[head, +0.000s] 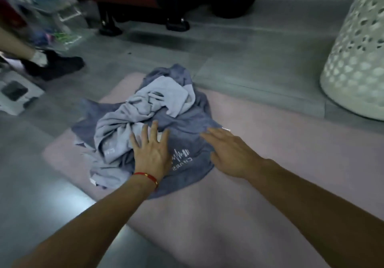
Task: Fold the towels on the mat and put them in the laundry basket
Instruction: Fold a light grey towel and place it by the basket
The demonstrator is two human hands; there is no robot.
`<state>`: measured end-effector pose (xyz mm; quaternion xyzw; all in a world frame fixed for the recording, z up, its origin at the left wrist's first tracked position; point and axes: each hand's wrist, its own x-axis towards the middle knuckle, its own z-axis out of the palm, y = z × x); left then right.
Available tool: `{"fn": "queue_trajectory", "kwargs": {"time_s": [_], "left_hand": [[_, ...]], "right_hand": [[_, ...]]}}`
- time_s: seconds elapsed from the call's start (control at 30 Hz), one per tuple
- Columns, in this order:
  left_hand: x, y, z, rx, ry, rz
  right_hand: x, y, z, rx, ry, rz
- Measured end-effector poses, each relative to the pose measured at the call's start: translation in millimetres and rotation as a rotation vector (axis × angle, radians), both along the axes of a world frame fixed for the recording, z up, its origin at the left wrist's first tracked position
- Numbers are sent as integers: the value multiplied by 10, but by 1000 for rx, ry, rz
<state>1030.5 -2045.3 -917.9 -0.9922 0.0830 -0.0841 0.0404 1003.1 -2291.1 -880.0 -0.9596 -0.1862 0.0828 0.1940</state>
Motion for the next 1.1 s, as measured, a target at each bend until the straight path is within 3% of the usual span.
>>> {"fn": "queue_trajectory", "kwargs": {"time_s": [0.17, 0.3, 0.37, 0.43, 0.5, 0.57, 0.67, 0.77, 0.87, 0.93, 1.03, 1.1], "left_hand": [[402, 406, 101, 179, 32, 179], [192, 190, 313, -43, -88, 80], [-74, -108, 357, -239, -199, -37], [-327, -457, 388, -441, -227, -142], [-497, -789, 383, -608, -175, -264], [-599, -1050, 408, -694, -98, -392], [-615, -1146, 443, -734, -157, -523], [-472, -1084, 353, -559, -148, -416], [-201, -1135, 92, -304, 50, -253], [-16, -1262, -119, -152, 229, -275], [5, -1654, -411, -153, 458, -463], [-134, -1982, -529, -146, 467, -518]], "right_hand": [[-132, 204, -268, 164, 0, -7], [-312, 82, -297, 302, 55, -70], [-321, 79, -206, 510, 118, -238], [-230, 73, -115, 810, 310, -442], [-154, 10, -60, 1211, 614, -571], [-157, -152, -43, 1397, 657, -563], [-302, -600, -125, 1167, 403, -599], [-653, -1172, -242, 1007, 315, -686], [-1124, -1669, -214, 1037, 295, -782], [-1436, -1971, -176, 1026, 247, -864], [-1871, -2362, -220, 847, 159, -1005], [-2119, -2528, -297, 729, 113, -1098]]}}
